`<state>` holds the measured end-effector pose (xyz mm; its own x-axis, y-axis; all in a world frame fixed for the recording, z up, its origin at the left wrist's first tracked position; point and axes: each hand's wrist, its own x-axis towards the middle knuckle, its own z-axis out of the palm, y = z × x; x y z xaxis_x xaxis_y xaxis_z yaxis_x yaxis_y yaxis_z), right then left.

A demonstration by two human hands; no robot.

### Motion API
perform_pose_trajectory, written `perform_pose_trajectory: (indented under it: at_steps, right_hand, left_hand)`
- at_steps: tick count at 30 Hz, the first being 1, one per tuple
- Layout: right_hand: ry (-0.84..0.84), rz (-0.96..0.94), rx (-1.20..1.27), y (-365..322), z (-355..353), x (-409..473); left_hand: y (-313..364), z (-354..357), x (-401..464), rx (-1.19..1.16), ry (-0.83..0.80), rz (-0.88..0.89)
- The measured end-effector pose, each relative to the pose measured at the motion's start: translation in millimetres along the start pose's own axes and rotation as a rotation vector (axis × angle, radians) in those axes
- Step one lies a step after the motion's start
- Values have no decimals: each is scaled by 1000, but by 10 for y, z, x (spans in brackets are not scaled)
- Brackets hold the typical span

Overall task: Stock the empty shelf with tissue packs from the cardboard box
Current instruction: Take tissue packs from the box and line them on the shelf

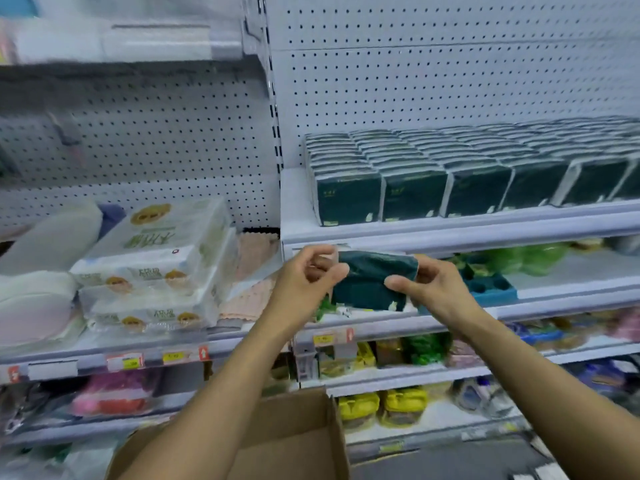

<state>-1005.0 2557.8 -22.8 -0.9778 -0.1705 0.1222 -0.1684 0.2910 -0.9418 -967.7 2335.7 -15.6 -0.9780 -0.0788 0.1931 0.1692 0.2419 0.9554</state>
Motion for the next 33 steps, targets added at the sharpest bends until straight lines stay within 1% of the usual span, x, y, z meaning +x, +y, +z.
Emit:
perform_pose_trajectory:
  at_steps: [3,6,8,12,15,17,19,21,24,27,31,33]
  right_hand:
    - [67,-110,-58,-173,-139,384]
    - [137,-214,-52,-400,-127,694]
    - [177,-263,-112,-477,-109,862]
    - [208,-290,-380,-523,-66,1019]
    - [282,-343,-604,-531,-20,1086]
    - [364,-448,-742,-515,9,1141]
    - [414,-592,-884,-487,27,1192]
    - [398,-717,-991,-455,35,1232]
    - [271,-817,-1119,-379,74,1273]
    - [235,-796,-1174,-335,118,1275]
    - [224,-731,-1204,-363,134,1215]
    - [220,-683,-1185,-414,120,1145]
  left_hand:
    - [246,38,336,38,126,90]
    - [390,-6,610,104,184,158]
    - [436,-31,760,182,219,172]
    - [428,-36,939,308,288,75]
    - [395,-37,1009,374,321,65]
    - [378,-37,1041,436,342,85]
    - [342,-38,1063,517,370,120]
    - [291,-38,1091,514,340,130]
    - [234,-13,1102,422,182,127]
    - [184,3,1086,471,106,143]
    - [262,-20,1037,534,74,133]
    - [339,-58,989,591,87,131]
